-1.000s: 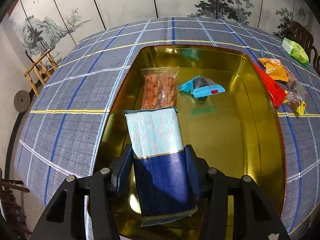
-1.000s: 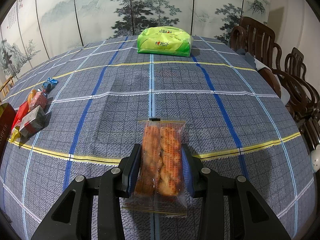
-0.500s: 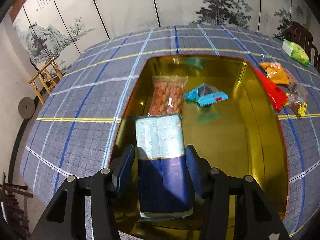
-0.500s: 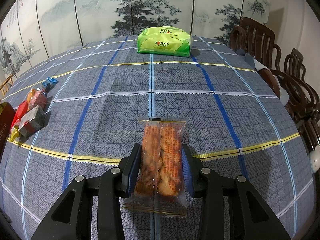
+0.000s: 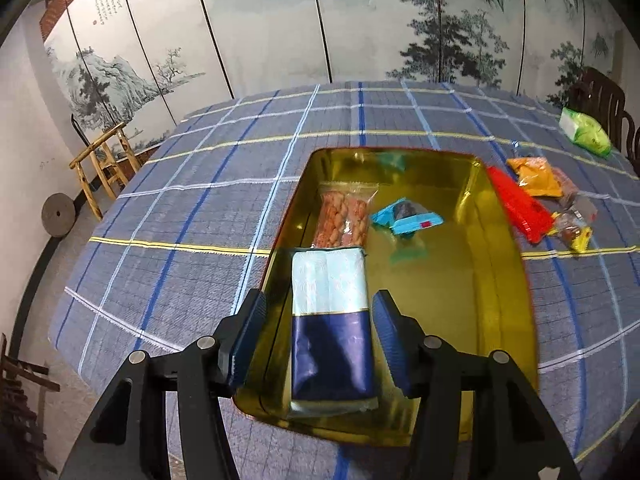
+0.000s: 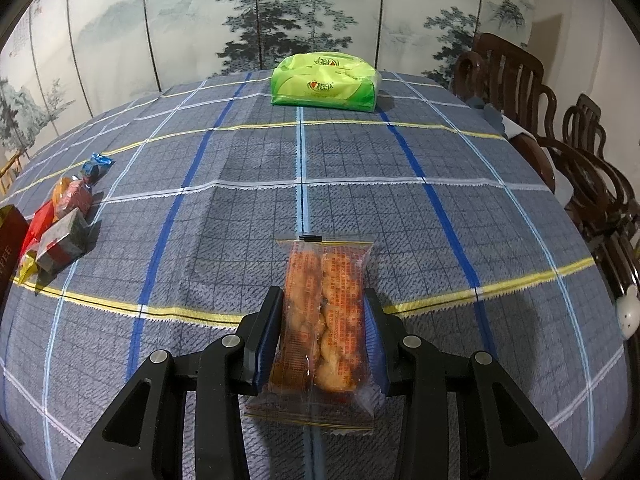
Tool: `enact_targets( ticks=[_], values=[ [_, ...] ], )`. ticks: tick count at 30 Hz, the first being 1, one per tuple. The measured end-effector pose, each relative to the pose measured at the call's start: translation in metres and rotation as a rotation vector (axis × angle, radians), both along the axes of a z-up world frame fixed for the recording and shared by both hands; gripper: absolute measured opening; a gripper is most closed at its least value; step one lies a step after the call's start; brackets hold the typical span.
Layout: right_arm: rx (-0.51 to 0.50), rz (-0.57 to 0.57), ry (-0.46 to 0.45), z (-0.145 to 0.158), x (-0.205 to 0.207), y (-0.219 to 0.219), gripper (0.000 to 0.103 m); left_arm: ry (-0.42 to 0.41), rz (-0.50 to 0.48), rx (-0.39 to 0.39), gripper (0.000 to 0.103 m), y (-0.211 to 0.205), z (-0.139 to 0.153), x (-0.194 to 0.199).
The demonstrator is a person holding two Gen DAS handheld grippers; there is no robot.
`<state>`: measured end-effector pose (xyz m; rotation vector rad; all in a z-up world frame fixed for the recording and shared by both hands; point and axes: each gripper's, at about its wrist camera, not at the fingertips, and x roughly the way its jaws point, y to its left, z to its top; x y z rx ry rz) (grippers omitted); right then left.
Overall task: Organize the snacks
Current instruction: 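Carry the blue-and-white box into the tin and open the left gripper, then lower the cracker bag into the tin and open the right gripper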
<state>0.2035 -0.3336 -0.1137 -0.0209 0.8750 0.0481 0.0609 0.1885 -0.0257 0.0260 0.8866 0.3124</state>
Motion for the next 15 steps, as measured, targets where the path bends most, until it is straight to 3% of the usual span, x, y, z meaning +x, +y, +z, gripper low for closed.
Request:
enact_targets(
  ticks=[9,15],
  values=[
    [0.014,0.039,0.026,0.002,-0.022,0.018,0.038,-0.029,0.0,-0.054,0.055,-0.007,0.016,-0.02],
    [0.12,0.044,0.05,0.004,-0.04,0.027,0.038,-0.038,-0.016,-0.074,0.055,-0.011,0.019,-0.036]
  ],
)
